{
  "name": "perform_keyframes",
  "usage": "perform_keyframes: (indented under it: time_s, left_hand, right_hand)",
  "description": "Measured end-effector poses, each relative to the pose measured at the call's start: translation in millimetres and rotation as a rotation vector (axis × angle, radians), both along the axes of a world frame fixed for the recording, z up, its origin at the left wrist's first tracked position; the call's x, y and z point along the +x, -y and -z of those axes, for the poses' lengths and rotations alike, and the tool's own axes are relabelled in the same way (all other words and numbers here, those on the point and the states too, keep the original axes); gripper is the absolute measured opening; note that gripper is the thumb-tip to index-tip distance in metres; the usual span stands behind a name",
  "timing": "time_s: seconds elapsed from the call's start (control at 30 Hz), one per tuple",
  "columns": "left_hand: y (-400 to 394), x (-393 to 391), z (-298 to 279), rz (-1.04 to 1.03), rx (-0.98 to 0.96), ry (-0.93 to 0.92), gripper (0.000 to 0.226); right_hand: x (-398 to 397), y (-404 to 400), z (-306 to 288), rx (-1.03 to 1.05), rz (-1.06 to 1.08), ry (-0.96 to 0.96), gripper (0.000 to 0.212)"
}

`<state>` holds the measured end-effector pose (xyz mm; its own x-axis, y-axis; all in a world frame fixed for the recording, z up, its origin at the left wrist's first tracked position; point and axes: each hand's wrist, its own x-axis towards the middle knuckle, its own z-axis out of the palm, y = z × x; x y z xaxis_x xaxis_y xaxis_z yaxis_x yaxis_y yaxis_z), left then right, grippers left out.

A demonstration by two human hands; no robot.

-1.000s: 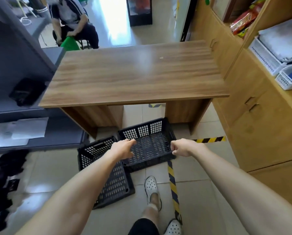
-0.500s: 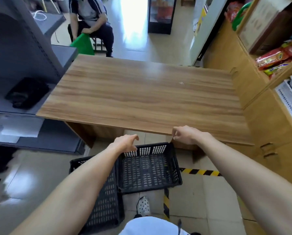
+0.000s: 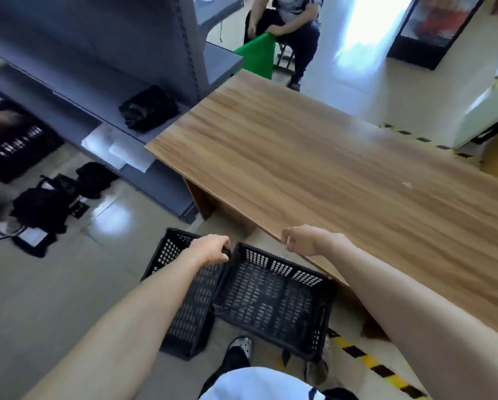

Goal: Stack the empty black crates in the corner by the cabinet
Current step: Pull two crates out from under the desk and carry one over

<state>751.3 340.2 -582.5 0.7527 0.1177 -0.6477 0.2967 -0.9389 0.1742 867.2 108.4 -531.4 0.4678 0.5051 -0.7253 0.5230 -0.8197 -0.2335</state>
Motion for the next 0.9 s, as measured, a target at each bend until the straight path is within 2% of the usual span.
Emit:
perform_keyframes:
  time_s: [0.2,0.3,0.47,0.6,0.73,0.9]
  left_hand:
    - [39.0,-29.0,6.3,-0.292,-0.039,-0.032,0.023]
    - [69.8,-39.5,13.7,-0.429,-0.061,-0.009,0.026]
    - [123.3,-64.2,30.3,-0.557,-0.095,-0.006,0.028]
    - [150.5,-96.4,66.6,-0.616,-0.097,-0.053,0.028]
    - [175.1,-126.3,115.8,-0.671,-0.109,-0.163,0.033]
    - [196.3,-145.5,173.7,-0.773,-0.094,-0.187,0.034]
  right_hand:
    - [13.1,8.2,13.7,0.043,-0.185,-0.1,0.027]
    - [7.6,18.7,32.0,0.091,-0.247,-0.204,0.026]
    - [-18.8,28.2,71.8,0.069,-0.344,-0.311,0.027]
    - [-32.5,28.3,115.7,0.038,-0.377,-0.294,0.025]
    - [-39.6,33.0,164.7,0.019,-0.321,-0.307,0.025]
    - [-38.2,46.0,223.8,0.017,-0.089,-0.245,0.029]
